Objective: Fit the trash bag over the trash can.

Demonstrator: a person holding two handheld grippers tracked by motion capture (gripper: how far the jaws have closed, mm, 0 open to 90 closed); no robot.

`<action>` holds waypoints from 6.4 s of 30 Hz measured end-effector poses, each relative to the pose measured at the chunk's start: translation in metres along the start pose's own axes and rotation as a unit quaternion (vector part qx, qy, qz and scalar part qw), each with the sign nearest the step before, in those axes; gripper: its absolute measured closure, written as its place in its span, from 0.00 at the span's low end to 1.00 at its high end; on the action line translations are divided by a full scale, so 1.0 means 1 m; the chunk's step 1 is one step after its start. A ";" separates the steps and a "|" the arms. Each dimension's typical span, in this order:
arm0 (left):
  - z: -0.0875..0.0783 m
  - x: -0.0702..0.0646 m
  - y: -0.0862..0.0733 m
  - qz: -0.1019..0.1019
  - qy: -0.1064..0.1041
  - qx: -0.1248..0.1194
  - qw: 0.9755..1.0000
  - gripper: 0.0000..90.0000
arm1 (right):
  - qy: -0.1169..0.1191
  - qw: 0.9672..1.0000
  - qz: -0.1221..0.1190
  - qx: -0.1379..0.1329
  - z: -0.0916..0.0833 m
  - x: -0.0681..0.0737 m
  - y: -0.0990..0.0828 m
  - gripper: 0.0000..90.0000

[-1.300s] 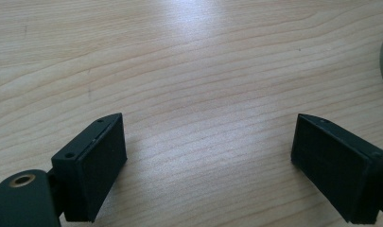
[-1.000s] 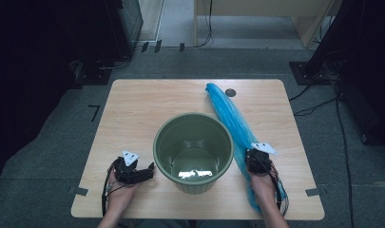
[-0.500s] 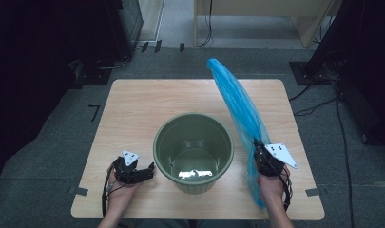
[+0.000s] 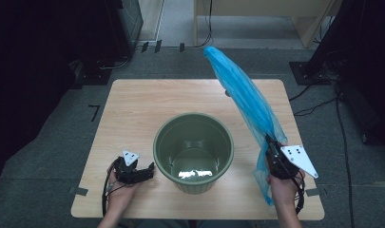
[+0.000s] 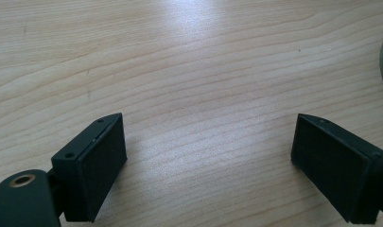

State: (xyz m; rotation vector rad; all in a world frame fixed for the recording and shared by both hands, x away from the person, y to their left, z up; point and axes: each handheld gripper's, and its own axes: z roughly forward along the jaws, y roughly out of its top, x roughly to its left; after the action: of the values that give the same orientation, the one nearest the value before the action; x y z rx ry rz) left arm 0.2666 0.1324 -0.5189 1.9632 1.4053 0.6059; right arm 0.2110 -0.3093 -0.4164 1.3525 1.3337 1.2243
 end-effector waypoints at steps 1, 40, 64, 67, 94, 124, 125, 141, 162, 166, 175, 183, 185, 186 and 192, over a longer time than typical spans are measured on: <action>0.000 0.000 0.000 -0.001 0.001 0.000 1.000 0.12 | -0.003 1.000 -0.002 -0.009 -0.002 0.000 0.002 1.00; 0.000 0.000 0.000 -0.003 0.002 0.000 1.000 0.12 | 0.008 0.981 -0.094 -0.169 -0.047 -0.005 0.041 1.00; -0.054 0.017 0.038 -0.084 -0.015 -0.193 0.978 0.18 | 0.016 0.978 -0.099 -0.185 -0.059 -0.004 0.053 1.00; -0.065 0.019 0.048 -0.093 -0.025 -0.218 0.971 0.18 | 0.019 0.977 -0.102 -0.184 -0.059 -0.003 0.054 1.00; -0.107 -0.019 0.132 -0.044 -0.075 -0.343 0.935 0.28 | 0.059 0.976 -0.131 -0.161 -0.052 0.013 0.047 1.00; -0.119 -0.048 0.132 0.071 -0.132 -0.369 0.917 1.00 | 0.073 0.978 -0.135 -0.144 -0.050 0.016 0.047 1.00; -0.119 -0.051 0.129 0.077 -0.135 -0.365 0.918 1.00 | 0.068 0.978 -0.133 -0.144 -0.050 0.015 0.048 1.00; -0.109 -0.035 0.135 0.018 -0.137 -0.357 0.924 0.28 | 0.073 0.974 -0.139 -0.163 -0.062 0.006 0.058 1.00; -0.115 -0.054 0.123 0.108 -0.186 -0.349 0.912 1.00 | 0.055 0.977 -0.134 -0.160 -0.064 0.000 0.063 1.00; -0.116 -0.066 0.110 0.154 -0.207 -0.322 0.911 1.00 | 0.019 0.981 -0.110 -0.157 -0.063 -0.003 0.067 1.00; -0.117 -0.064 0.100 0.156 -0.251 -0.308 0.904 0.55 | -0.003 0.982 -0.092 -0.165 -0.065 -0.009 0.073 1.00; -0.125 -0.046 0.102 0.111 -0.238 -0.329 0.907 0.29 | 0.034 0.974 -0.136 -0.176 -0.074 -0.011 0.075 1.00; -0.126 -0.040 0.100 0.096 -0.232 -0.334 0.908 0.28 | 0.038 0.974 -0.135 -0.178 -0.076 -0.013 0.076 1.00; -0.127 -0.037 0.099 0.088 -0.229 -0.336 0.909 0.27 | 0.039 0.974 -0.135 -0.178 -0.077 -0.013 0.076 1.00; -0.127 -0.027 0.093 0.043 -0.209 -0.338 0.916 0.27 | 0.045 0.972 -0.148 -0.178 -0.074 -0.001 0.076 1.00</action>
State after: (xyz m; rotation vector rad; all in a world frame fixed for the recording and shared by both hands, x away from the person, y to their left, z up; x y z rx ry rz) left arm 0.2309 0.1160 -0.3641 1.4722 0.7108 0.5678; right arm 0.1499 -0.3199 -0.3301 0.8234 1.2524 1.2558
